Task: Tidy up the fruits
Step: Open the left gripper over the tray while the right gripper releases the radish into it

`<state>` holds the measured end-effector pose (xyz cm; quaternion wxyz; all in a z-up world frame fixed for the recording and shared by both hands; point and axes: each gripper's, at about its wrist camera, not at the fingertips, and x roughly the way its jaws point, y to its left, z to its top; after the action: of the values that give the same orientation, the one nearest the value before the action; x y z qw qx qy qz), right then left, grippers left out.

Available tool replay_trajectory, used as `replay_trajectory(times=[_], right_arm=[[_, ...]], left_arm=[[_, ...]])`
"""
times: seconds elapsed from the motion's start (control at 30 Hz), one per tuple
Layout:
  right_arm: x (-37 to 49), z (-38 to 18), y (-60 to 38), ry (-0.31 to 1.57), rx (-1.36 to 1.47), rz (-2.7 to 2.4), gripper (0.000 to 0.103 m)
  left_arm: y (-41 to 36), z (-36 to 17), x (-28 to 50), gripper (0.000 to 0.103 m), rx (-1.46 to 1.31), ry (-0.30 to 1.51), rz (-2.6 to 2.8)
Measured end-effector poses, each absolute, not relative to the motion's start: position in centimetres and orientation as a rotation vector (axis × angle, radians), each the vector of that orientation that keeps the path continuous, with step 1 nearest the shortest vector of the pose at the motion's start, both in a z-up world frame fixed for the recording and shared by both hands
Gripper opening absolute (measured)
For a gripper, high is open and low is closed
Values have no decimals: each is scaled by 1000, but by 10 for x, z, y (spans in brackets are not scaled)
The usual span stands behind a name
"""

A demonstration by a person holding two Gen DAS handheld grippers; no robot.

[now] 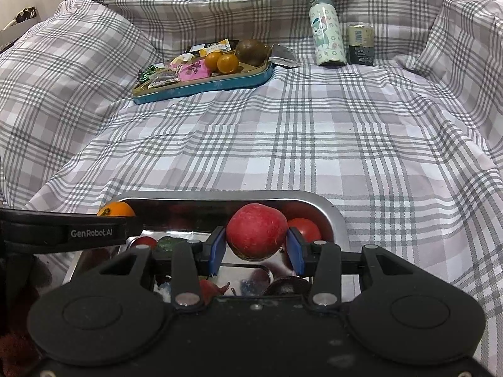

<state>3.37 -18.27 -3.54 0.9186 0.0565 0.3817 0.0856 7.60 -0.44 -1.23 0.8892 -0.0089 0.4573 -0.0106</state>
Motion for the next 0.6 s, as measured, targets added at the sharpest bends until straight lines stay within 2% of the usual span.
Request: replay_trajectory(times=[0.6], right_arm=[[21, -28, -188, 747, 129, 158, 46]], left_arm=[[-7, 7, 57, 50, -1, 890, -1]])
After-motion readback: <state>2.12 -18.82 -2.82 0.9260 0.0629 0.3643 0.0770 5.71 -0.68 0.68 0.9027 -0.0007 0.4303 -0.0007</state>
